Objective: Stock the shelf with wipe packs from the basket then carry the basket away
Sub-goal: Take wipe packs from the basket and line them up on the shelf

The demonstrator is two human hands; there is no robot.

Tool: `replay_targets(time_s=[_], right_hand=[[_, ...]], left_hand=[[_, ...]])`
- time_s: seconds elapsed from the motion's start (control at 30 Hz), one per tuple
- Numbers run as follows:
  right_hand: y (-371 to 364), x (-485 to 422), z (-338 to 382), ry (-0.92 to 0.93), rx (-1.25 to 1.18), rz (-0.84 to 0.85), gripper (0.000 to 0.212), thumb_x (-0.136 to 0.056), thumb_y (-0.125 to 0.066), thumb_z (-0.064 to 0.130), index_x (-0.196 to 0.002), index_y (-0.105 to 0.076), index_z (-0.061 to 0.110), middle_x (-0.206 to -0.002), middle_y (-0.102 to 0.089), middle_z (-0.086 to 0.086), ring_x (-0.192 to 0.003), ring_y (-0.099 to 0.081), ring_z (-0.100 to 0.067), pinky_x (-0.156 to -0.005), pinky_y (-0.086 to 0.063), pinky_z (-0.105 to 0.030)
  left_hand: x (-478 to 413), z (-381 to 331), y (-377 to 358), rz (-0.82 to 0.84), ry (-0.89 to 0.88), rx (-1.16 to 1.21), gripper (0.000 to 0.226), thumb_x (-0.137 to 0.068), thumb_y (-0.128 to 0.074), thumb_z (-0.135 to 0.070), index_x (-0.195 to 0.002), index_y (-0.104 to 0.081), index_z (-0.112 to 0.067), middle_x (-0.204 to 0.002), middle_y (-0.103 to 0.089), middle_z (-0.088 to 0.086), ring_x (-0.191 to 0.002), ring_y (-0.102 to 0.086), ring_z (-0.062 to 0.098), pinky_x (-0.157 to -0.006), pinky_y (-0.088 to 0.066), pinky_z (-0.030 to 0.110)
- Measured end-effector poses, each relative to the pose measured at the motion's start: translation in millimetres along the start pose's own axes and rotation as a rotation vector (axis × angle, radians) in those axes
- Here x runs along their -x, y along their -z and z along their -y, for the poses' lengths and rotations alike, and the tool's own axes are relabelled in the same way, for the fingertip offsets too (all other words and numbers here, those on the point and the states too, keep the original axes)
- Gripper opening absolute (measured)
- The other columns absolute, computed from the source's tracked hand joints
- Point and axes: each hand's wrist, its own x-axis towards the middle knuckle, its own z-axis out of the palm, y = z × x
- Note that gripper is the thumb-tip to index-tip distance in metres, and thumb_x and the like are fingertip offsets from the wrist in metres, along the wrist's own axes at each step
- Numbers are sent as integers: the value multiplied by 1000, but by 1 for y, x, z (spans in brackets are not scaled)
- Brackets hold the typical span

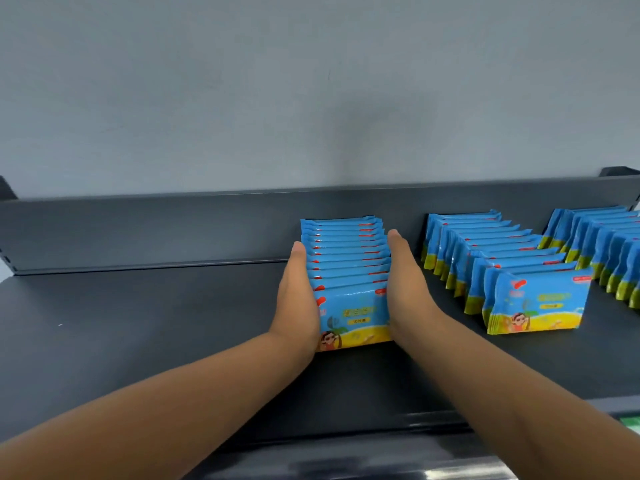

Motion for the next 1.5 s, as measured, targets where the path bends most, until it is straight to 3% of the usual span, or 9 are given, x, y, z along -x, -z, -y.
replay_targets(time_s=[0.23, 0.4, 0.57, 0.73, 0.93, 1.23, 1.33, 1.43, 1.5], right_hand=[[3, -6, -5, 50, 42, 8, 46, -102, -46, 58, -107, -77, 25, -98, -80, -1, -92, -78, -21, -97, -58, -46], [4, -9, -1, 11, -31, 85, 46, -103, -45, 57, -116, -73, 22, -104, -80, -5, -95, -78, -24, -92, -59, -44], [10, -17, -3, 30, -22, 142, 46, -102, -47, 55, -125, -68, 21, -114, -77, -8, -103, -75, -28, -98, -57, -49], [10, -16, -3, 29, -22, 189, 41, -105, -47, 49, -127, -66, 21, -112, -78, -6, -101, -76, -26, -82, -63, -39], [11, -21, -6, 11, 9, 191, 45, -103, -46, 55, -126, -67, 22, -113, -77, -8, -103, -75, -29, -97, -57, -49], [11, -24, -9, 31, 13, 150, 50, -104, -41, 57, -123, -70, 22, -110, -78, -6, -100, -76, -26, -92, -59, -45], [12, -15, -14, 210, 123, 38, 40, -107, -39, 47, -111, -71, 22, -108, -78, -2, -98, -76, -18, -93, -60, -44], [19, -8, -21, 803, 627, -181, 36, -109, -32, 42, -123, -63, 29, -123, -65, 14, -116, -60, -3, -104, -50, -35], [22, -9, -17, 1120, 959, -173, 44, -108, -34, 39, -138, -55, 15, -133, -60, 4, -126, -53, -12, -109, -44, -35]], left_hand=[[-10, -1, 8, 47, -71, -15, 52, -106, -40, -52, -128, -67, -14, -119, -76, 11, -108, -74, 28, -86, -60, 40], [-16, 1, 8, 86, -122, -32, 82, -79, -66, -68, -145, -54, -21, -134, -69, 9, -122, -68, 30, -109, -50, 52], [-27, -2, 9, 165, -203, -124, 70, -89, -56, -61, -144, -54, -16, -136, -67, 10, -125, -65, 29, -111, -47, 52], [-28, -1, 14, 193, -184, -101, 67, -95, -55, -62, -144, -54, -16, -137, -67, 10, -126, -65, 29, -110, -48, 50], [-27, 0, 15, 184, -177, -58, 60, -96, -50, -57, -139, -59, -17, -133, -69, 10, -123, -67, 29, -106, -51, 48], [-28, 1, 17, 161, -158, -55, 57, -104, -44, -56, -142, -57, -16, -133, -69, 12, -123, -67, 31, -109, -49, 51], [-28, -2, 15, 70, -242, -75, 51, -102, -50, -51, -133, -63, -12, -126, -73, 12, -118, -69, 31, -106, -51, 54], [-23, -3, 10, -67, -476, -184, 28, -109, -43, -30, -115, -69, -22, -104, -78, -14, -103, -73, 6, -86, -60, 27], [-19, -2, 11, -140, -628, -305, 33, -112, -32, -19, -117, -64, -24, -102, -75, -23, -103, -69, -3, -82, -55, 16]])
